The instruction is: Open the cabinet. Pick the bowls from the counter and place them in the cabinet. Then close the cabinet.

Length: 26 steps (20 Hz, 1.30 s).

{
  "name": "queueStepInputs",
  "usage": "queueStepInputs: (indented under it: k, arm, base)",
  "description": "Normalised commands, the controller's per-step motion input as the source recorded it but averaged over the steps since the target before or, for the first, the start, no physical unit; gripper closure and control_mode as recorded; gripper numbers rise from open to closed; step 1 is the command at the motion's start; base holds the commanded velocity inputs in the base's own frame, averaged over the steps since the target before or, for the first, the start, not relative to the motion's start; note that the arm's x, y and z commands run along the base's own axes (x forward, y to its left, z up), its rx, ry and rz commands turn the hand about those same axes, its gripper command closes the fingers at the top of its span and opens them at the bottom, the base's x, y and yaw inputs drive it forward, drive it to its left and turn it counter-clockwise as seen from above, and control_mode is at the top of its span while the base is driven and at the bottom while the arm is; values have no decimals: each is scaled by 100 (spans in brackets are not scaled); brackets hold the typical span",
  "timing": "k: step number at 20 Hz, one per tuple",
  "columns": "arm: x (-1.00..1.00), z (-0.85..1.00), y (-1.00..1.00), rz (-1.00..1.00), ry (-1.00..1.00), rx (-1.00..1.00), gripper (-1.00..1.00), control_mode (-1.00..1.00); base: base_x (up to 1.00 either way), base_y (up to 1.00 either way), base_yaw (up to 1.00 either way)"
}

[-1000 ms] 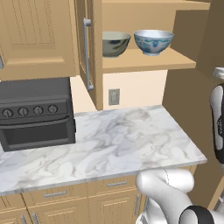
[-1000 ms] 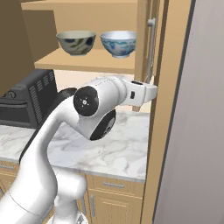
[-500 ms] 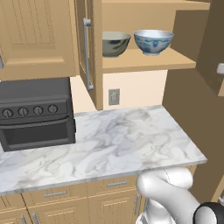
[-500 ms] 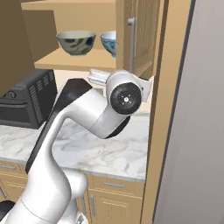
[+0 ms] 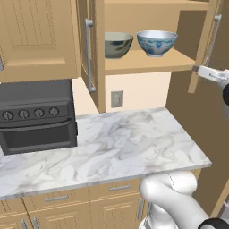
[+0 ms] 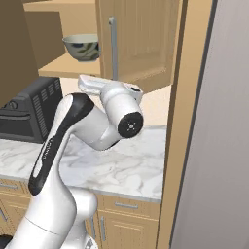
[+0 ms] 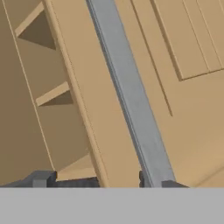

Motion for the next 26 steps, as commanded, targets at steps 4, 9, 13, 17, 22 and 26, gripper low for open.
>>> queueStepInputs:
  k: [4, 9, 13, 17, 22, 26]
  arm:
    - [100, -44, 98, 6, -23, 27, -100, -100]
    - [100, -11, 22, 18, 5, 30, -100, -100]
    - [100, -6, -12, 22, 23, 8, -100, -100]
    - [100, -2, 1, 6, 26, 1, -100, -100]
    - [82, -1, 38, -5, 7, -4, -100, -100]
    - [23, -10, 46, -6, 0, -3, -100, -100]
  base:
    - [0, 0, 0]
    - [0, 0, 0]
    - [0, 0, 0]
    - [0, 0, 0]
    - [0, 0, 0]
    - [0, 0, 0]
